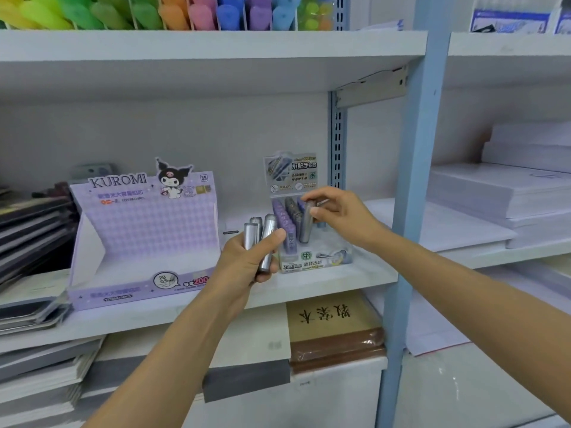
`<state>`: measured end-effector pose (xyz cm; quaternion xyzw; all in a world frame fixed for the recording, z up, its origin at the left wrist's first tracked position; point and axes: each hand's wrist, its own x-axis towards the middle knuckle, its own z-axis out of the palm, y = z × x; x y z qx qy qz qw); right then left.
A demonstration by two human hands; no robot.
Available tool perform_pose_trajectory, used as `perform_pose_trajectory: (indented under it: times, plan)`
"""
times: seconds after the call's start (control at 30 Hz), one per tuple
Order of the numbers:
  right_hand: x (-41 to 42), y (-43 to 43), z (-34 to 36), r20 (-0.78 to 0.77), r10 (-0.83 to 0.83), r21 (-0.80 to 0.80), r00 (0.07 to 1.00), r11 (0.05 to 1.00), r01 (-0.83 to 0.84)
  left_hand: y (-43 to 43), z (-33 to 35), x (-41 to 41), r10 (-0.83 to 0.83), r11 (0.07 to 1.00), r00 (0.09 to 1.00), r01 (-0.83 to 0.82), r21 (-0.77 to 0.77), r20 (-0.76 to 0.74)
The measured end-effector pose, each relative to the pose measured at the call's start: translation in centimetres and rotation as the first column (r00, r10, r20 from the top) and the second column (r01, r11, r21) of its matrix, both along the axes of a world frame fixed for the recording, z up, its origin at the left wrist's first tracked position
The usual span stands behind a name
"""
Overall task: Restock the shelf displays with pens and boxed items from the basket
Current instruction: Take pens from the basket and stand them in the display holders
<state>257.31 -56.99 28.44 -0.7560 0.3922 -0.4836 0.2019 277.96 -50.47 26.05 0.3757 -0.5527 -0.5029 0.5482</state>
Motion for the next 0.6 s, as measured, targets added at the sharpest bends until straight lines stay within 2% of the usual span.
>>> perform_pose_trajectory:
  times: [0.23,0.33,0.5,0.6]
  plan:
    - [0.2,0.0,-0.5,-0.112,-0.013,0.001,0.994,1.0,0.013,0.0,-0.5,-0.2,0.026,0.999,1.0,-0.026,-0.036,-0.001]
    - [0.6,0.1,-0.5,-0.08,-0.03,-0.017,0.996,0.999,0.028,0.2,-0.6,0.0,0.04,0.999,0.999,-0.04,-0.033,0.011]
    - [1.2,-0.3,-1.3,-0.16,-0.172,-0.148,0.972,0.978,0.149,0.7,-0.6,0.3,0.037,0.999,0.999,-0.037,-0.032,0.012]
    - [1.5,0.1,-1.7,-0.161,-0.204,-0.151,0.966,0.972,0.18,1.0,-0.5,0.4,0.032,0.999,0.999,-0.032,-0.04,0.017]
